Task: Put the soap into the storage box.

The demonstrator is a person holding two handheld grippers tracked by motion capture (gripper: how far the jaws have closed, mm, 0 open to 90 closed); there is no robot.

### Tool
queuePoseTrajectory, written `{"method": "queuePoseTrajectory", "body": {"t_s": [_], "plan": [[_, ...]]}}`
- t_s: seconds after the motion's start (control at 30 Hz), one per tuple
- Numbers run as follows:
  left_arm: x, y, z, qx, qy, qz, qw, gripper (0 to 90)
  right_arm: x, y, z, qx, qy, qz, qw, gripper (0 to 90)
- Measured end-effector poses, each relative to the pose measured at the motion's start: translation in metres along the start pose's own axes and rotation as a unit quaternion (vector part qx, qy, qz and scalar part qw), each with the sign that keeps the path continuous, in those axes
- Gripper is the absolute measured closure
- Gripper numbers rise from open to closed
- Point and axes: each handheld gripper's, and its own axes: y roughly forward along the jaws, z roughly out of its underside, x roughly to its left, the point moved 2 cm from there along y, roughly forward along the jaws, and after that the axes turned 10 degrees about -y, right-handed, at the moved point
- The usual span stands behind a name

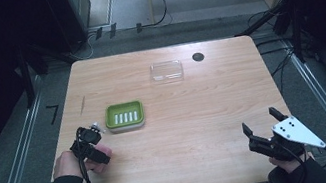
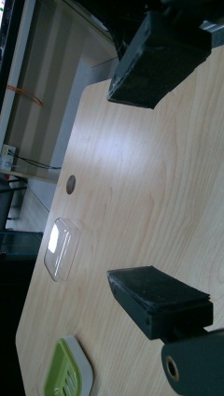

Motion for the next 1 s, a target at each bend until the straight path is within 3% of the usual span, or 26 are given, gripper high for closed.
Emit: {"method": "queuePoseTrajectory", "body": {"t_s": [1.0], "plan": [[-0.013, -0.009, -0.031, 0.002, 0.056, -0.002, 0.9984, 38.6, -0.001, -0.002, 0.001, 0.001, 0.000, 0.002, 1.0000, 13.7]]}}
